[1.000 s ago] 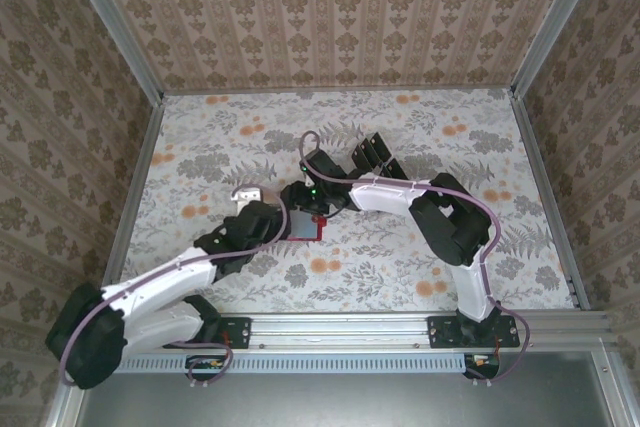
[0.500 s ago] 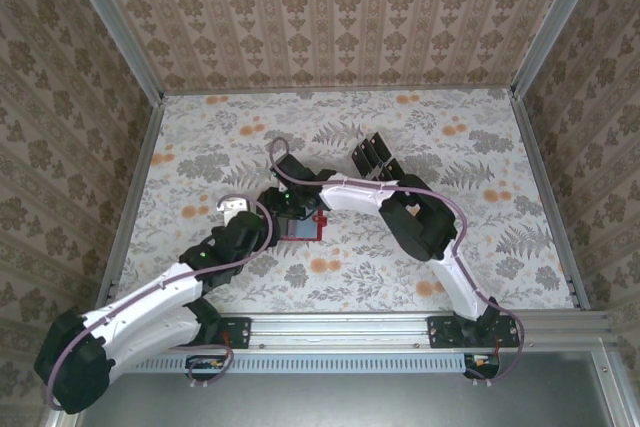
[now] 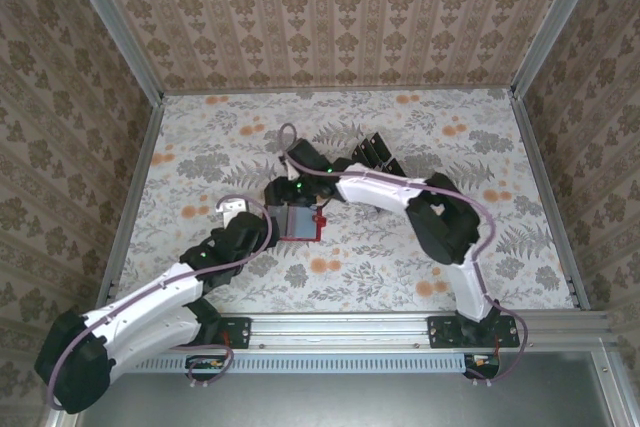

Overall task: Put the credit cards into the card holder
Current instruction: Flip over the card slot on the card holder, then pick up the credit card from the storage box.

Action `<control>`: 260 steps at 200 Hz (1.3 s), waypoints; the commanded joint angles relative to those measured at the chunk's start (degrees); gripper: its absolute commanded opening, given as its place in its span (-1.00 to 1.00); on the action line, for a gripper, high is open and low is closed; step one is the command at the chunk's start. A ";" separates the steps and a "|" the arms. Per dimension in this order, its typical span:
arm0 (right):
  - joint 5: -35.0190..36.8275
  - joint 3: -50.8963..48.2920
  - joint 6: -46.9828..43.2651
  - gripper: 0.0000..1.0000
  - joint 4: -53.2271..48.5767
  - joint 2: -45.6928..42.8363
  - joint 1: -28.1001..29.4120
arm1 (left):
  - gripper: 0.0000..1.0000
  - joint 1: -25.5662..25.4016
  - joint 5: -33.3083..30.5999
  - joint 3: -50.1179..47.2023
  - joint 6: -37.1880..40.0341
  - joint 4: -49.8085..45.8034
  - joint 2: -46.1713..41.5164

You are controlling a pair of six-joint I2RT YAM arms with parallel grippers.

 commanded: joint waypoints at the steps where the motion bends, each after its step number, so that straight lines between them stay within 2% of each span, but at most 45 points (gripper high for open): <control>1: 6.82 -0.71 -8.33 0.09 -10.45 -8.81 -2.94 | 0.99 1.63 0.11 2.30 1.88 -0.46 1.94; 49: 27.93 -2.33 -20.98 0.07 -28.89 -14.03 -6.15 | 1.00 9.36 7.22 7.36 6.98 0.35 9.26; 71: 36.09 -3.29 -24.52 0.06 -32.39 -13.68 -6.82 | 1.00 11.87 9.85 10.58 9.18 -0.02 14.24; 98: 41.32 -4.76 -26.60 0.00 -33.72 -12.97 -7.44 | 1.00 12.79 11.18 13.06 10.53 0.19 18.92; 167: 45.38 -9.23 -27.79 -0.08 -32.66 -10.94 -8.79 | 0.99 12.97 12.10 13.57 10.71 1.30 21.96; 260: 39.61 -12.39 -26.83 -0.25 -29.24 -10.35 -10.86 | 0.99 12.97 12.46 13.06 10.26 1.78 22.53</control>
